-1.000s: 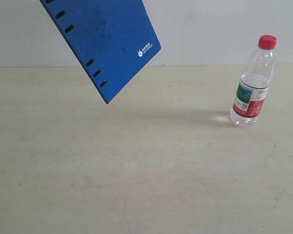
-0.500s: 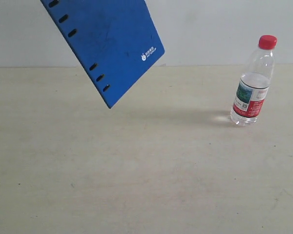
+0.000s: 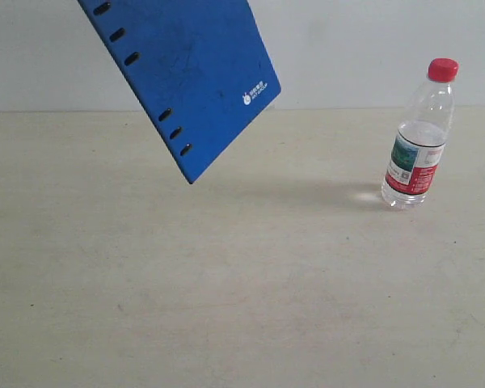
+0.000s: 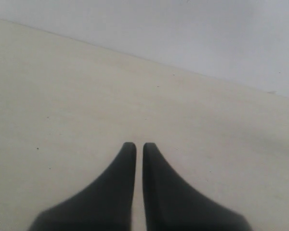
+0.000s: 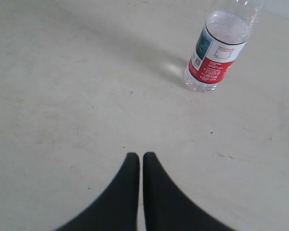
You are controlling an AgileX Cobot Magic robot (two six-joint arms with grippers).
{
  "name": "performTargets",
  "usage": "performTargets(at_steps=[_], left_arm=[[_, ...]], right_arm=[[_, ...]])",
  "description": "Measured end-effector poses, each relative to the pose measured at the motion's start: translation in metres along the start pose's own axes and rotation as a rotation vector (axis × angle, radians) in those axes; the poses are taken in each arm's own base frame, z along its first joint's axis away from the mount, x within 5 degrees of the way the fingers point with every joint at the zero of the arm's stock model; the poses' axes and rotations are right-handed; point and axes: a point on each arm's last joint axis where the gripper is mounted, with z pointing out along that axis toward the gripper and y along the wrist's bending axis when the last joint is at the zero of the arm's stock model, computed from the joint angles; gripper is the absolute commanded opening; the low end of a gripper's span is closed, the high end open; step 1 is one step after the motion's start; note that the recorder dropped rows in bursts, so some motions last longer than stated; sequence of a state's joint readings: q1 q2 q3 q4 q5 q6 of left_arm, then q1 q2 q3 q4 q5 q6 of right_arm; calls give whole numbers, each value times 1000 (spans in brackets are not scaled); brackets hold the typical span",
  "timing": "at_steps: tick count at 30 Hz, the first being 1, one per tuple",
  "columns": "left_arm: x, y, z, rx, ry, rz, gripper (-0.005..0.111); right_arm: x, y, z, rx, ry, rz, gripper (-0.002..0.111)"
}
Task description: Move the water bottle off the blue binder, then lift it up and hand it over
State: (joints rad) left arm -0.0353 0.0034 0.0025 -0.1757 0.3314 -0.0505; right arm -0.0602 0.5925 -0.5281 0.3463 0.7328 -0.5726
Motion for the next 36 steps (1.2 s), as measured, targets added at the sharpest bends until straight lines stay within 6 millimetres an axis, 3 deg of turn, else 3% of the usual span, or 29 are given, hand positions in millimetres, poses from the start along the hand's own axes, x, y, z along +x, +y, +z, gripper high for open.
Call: performTargets(at_steps=[4,6,9,11,14,18,24,26,36], left_arm=[[0,0,0,0,0,0,5],[0,0,0,0,0,0,5],[0,0,0,0,0,0,5],[0,0,0,0,0,0,5],[0,0,0,0,0,0,5],[0,0,0,0,-2,0,5],[-1,0,0,0,-8,0,5],[-1,0,0,0,-8,0,5],[-1,0,0,-2,-9,8,5]], right_arm=[[-2,1,-7,22,-54,-34,0],[-8,4,-17,41,-176,-30,0],[-12,11,-50,86,-456,-53,0],[-5,16,-75,129,-659,-71,0],[16,20,-90,179,-833,-75,0],[35,21,-70,183,-811,-62,0],[72,15,-7,182,-680,83,0],[81,12,4,198,-689,156,0],[105,17,21,149,-434,221,0]])
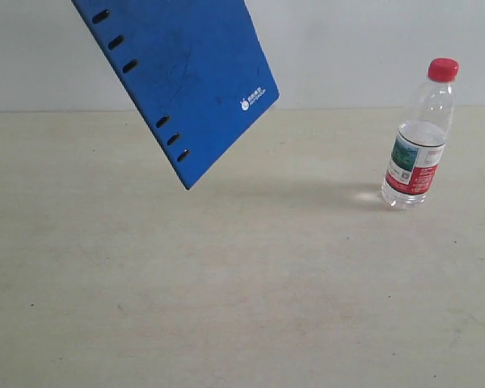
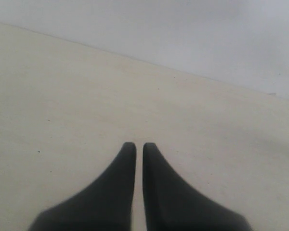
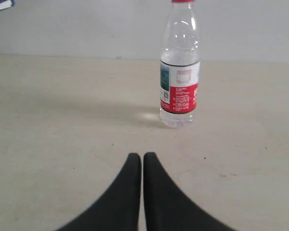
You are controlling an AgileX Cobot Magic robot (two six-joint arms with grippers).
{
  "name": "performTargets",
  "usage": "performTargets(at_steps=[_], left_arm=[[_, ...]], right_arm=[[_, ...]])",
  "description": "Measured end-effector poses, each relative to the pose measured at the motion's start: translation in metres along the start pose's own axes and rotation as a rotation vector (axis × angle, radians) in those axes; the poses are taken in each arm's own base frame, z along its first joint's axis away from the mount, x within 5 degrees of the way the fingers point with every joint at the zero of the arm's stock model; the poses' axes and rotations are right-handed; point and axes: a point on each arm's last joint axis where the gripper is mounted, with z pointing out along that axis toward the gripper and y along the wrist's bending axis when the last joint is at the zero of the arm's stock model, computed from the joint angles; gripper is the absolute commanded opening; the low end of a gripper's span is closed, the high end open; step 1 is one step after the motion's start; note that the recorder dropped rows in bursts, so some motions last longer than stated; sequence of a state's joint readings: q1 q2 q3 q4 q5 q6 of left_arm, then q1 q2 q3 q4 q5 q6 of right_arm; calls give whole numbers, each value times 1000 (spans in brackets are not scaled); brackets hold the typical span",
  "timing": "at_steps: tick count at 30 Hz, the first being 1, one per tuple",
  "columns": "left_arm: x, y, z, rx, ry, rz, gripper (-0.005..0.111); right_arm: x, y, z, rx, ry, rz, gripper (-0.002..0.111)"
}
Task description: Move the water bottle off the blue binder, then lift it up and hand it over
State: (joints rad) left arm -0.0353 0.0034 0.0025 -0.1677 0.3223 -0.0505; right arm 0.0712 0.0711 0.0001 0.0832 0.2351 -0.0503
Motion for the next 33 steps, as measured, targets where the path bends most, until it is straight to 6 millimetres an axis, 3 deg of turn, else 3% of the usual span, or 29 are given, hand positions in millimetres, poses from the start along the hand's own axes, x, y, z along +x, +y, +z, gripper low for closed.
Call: performTargets(at_steps=[4,11,14,20,26,33], left_arm=[[0,0,0,-1,0,2,5],[0,0,0,-1,0,2,5],[0,0,0,-1,0,2,5],[0,0,0,-1,-3,2,5],[-1,0,0,0,-7,2,5],[-1,0,0,0,-8,2,5]], right_arm=[[2,-3,0,33,18,8,0],[4,-4,0,36,44,-181,0],[0,-3,-1,34,2,-145,0],[-7,-12,-7,198,-101,-100,0],[11,-10,-6,174,76,126,0],[16,-4,-6,83,126,180,0]])
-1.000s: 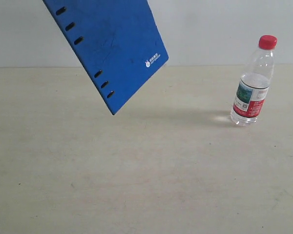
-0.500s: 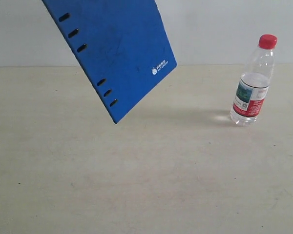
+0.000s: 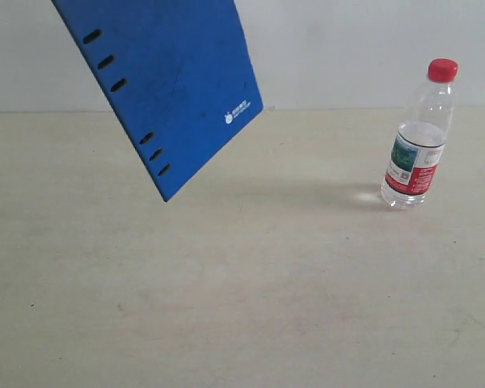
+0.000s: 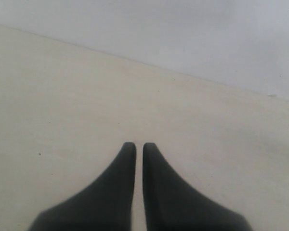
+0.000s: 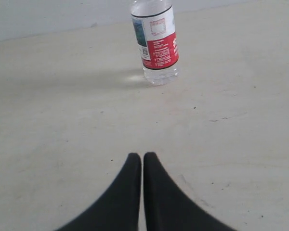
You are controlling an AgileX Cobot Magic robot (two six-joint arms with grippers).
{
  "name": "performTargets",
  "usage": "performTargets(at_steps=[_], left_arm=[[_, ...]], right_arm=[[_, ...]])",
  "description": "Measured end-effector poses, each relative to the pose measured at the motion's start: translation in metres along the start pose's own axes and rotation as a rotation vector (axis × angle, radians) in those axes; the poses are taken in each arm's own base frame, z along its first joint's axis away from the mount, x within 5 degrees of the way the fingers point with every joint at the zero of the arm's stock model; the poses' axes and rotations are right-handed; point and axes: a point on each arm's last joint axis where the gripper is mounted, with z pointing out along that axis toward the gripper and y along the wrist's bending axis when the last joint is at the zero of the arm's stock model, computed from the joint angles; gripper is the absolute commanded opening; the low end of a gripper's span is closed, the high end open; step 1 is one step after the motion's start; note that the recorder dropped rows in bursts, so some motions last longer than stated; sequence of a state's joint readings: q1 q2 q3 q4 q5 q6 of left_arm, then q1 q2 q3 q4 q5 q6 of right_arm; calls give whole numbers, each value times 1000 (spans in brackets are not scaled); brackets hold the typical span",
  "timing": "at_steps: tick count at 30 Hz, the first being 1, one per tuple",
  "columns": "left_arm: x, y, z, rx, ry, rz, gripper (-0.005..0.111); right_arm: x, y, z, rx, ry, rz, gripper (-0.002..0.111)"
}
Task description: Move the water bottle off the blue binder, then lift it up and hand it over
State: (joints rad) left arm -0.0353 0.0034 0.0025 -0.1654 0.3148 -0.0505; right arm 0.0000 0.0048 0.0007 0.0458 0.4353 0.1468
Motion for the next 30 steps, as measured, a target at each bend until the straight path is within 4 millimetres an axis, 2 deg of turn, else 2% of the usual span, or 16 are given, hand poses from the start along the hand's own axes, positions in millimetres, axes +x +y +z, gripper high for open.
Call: performTargets(at_steps=[6,13,30], left_arm=[[0,0,0,0,0,0,5],[0,0,0,0,0,0,5],[0,0,0,0,0,0,5]], right_arm=[[-1,-2,0,28,-9,7,0],[-5,-1,0,27,-54,-124,0],[-6,-1,0,26,-62,-139,0]])
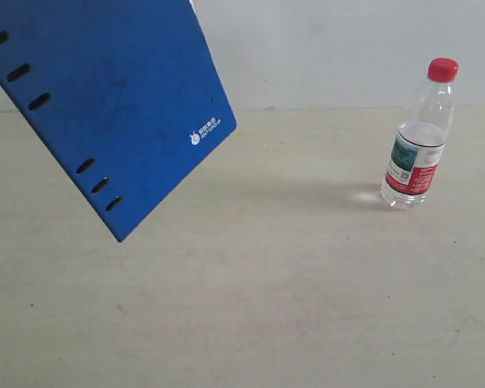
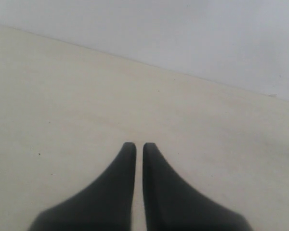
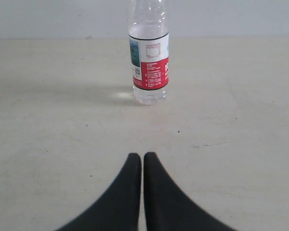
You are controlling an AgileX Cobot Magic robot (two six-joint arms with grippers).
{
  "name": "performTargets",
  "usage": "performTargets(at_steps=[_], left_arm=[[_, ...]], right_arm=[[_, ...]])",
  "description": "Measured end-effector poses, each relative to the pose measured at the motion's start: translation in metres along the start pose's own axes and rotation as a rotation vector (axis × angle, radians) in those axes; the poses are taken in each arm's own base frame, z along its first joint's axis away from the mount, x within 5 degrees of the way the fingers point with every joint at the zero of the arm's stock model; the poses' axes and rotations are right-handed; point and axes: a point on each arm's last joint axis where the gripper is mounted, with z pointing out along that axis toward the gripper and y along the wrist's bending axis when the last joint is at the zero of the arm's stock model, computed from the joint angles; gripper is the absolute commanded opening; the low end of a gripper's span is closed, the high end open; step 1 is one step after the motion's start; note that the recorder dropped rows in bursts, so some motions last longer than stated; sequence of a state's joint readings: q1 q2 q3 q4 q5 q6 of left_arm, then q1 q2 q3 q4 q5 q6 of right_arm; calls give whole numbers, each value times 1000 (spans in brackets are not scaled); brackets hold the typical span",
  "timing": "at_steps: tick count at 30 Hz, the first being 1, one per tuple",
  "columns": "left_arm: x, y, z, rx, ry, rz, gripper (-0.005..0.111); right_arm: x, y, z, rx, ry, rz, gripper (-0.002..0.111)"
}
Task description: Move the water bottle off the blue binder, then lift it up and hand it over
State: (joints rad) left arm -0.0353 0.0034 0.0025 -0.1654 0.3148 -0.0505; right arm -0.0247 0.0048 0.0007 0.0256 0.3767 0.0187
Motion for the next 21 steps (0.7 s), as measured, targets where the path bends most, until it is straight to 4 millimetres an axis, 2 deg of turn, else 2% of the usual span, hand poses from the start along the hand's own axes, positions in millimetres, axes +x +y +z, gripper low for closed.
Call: performTargets(at_steps=[11,21], left_arm=[[3,6,0,-100,32,50,5],[3,7,0,-106,34,71,5]], right_arm=[[0,0,0,0,0,2,0],[0,0,0,0,0,2,0]])
